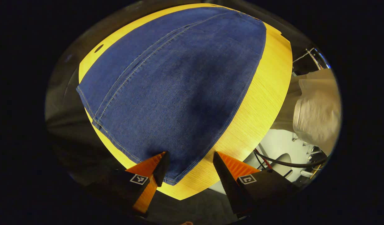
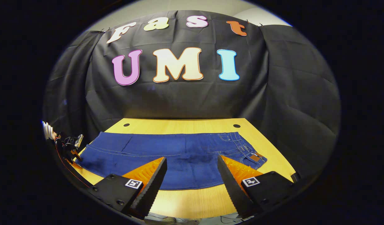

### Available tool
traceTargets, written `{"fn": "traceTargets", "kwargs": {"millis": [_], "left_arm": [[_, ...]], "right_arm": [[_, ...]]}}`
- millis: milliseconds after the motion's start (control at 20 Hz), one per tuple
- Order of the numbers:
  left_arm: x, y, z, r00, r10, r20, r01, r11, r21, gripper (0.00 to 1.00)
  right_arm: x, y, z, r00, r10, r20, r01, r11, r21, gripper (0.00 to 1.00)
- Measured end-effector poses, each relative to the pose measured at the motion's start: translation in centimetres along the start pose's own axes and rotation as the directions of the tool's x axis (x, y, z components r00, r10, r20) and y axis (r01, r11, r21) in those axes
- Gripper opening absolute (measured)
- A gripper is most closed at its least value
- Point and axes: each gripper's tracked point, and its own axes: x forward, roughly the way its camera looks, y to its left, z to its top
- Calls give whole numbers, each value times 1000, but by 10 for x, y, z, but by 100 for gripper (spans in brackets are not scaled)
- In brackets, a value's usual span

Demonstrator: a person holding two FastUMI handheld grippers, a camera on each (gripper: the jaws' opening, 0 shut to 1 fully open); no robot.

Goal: Grasp the waist and the cuffs of the jeans and fold them to make the two legs overlap; first hold the waist and fold one-third of the jeans toward the cuffs, then hold the cuffs and fold the remaining one-third in the same direction to finish folding.

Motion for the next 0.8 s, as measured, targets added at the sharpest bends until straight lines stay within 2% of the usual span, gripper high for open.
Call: {"fn": "traceTargets", "kwargs": {"millis": [200, 350, 450, 600, 750, 800], "left_arm": [[0, 1, 1, 999, -2, -48, 2, 1000, -9, 88], [2, 3, 1, 1000, 6, -18, -6, 1000, -17, 80], [-2, 6, 5, 1000, 15, 8, -15, 1000, -11, 67], [-1, 9, 12, 999, 34, 33, -34, 999, 7, 31], [-1, 15, 16, 996, 53, 68, -54, 998, 15, 14], [-1, 13, 16, 995, 56, 81, -56, 998, 6, 3]], "right_arm": [[-3, 3, -1, 1000, 2, 1, -2, 1000, -7, 99], [-4, 6, -3, 1000, 7, 2, -7, 1000, 11, 100], [-3, 9, -6, 1000, 14, -5, -14, 1000, 27, 100], [1, 12, -2, 1000, 20, 2, -20, 999, 35, 99], [3, 21, 4, 999, 42, 13, -43, 998, 42, 100], [5, 25, 7, 998, 51, 21, -52, 997, 50, 100]]}}
